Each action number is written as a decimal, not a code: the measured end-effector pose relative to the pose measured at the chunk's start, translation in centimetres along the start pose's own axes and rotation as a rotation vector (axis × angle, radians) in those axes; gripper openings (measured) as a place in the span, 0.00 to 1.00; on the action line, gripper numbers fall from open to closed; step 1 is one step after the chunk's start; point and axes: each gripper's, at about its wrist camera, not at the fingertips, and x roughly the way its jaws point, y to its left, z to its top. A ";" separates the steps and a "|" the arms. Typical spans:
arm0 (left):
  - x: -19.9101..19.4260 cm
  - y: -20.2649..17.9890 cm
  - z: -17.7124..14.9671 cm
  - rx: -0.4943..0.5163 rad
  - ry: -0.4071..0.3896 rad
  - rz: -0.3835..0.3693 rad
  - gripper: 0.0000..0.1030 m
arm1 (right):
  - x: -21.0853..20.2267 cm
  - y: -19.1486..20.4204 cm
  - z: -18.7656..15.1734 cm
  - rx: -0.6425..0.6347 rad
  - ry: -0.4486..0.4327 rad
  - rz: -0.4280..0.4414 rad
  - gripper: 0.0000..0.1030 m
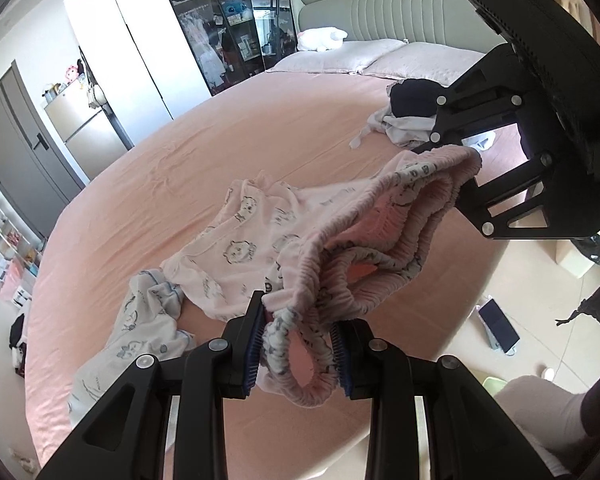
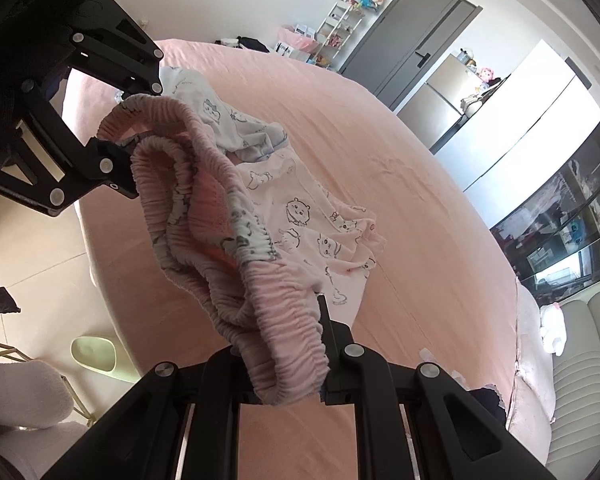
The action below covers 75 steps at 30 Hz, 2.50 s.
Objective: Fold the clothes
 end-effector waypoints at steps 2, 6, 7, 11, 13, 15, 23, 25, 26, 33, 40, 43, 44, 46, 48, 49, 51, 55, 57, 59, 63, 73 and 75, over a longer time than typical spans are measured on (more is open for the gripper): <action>0.4 0.6 0.4 -0.005 0.001 0.010 0.27 | 0.3 -0.4 0.3 0.019 0.004 0.010 0.11; 0.6 1.2 1.1 -0.017 -0.012 0.025 0.27 | 0.7 -1.1 0.7 0.049 0.004 0.014 0.11; 0.8 1.4 1.3 -0.018 -0.012 0.031 0.27 | 1.0 -1.3 0.9 0.049 0.006 0.010 0.11; 1.6 2.2 2.1 -0.026 -0.008 0.038 0.27 | 1.4 -1.7 1.4 0.040 0.006 0.003 0.11; 1.8 2.6 2.4 -0.024 -0.009 0.049 0.27 | 1.7 -2.1 1.8 0.036 0.005 -0.004 0.11; 2.1 3.1 2.8 -0.031 -0.011 0.061 0.27 | 2.1 -2.5 2.2 0.035 0.007 -0.015 0.11; 4.0 5.7 4.5 -0.053 0.006 0.074 0.27 | 3.2 -4.9 3.6 0.093 0.024 0.005 0.11; 5.1 6.6 4.8 -0.083 0.022 0.053 0.27 | 4.0 -5.8 3.8 0.143 0.040 0.035 0.11; 5.6 7.0 4.9 -0.097 0.030 0.046 0.27 | 4.3 -6.3 3.9 0.169 0.048 0.050 0.11; 8.1 9.5 4.9 -0.182 0.072 0.021 0.27 | 7.2 -7.9 4.9 0.197 0.097 0.072 0.11; 10.3 11.2 5.6 -0.182 0.126 0.059 0.27 | 11.0 -10.1 6.8 0.255 0.161 0.135 0.11; 11.6 11.8 5.5 -0.205 0.147 0.062 0.27 | 12.8 -10.4 7.0 0.285 0.195 0.143 0.11; 12.1 12.0 5.4 -0.218 0.157 0.057 0.27 | 13.4 -10.5 7.0 0.288 0.210 0.137 0.11; 13.0 12.4 5.2 -0.246 0.180 0.057 0.27 | 14.1 -10.3 6.9 0.293 0.219 0.128 0.11; 13.5 12.8 4.9 -0.275 0.196 0.062 0.27 | 14.2 -10.2 6.7 0.300 0.217 0.133 0.11; 13.5 13.0 4.6 -0.291 0.197 0.067 0.27 | 14.2 -10.3 6.7 0.303 0.215 0.136 0.12; 13.5 13.5 4.3 -0.336 0.199 0.069 0.28 | 14.1 -10.5 6.9 0.310 0.210 0.127 0.12; 12.6 14.6 4.2 -0.432 0.179 0.077 0.54 | 13.3 -11.1 6.3 0.354 0.200 0.152 0.21; 11.9 14.7 4.4 -0.437 0.156 0.095 0.65 | 13.0 -11.3 6.1 0.359 0.195 0.129 0.52; 11.4 14.6 4.5 -0.428 0.135 0.102 0.65 | 12.4 -11.5 6.0 0.366 0.176 0.077 0.77; 10.0 13.6 4.6 -0.399 0.073 0.069 0.66 | 10.5 -12.0 4.8 0.396 0.145 0.096 0.77; 8.8 10.5 1.5 -0.486 0.013 -0.136 0.66 | 9.8 -10.8 0.0 0.549 0.180 0.220 0.77; 9.1 10.4 0.4 -0.530 0.024 -0.167 0.66 | 10.0 -10.5 -1.2 0.596 0.188 0.252 0.77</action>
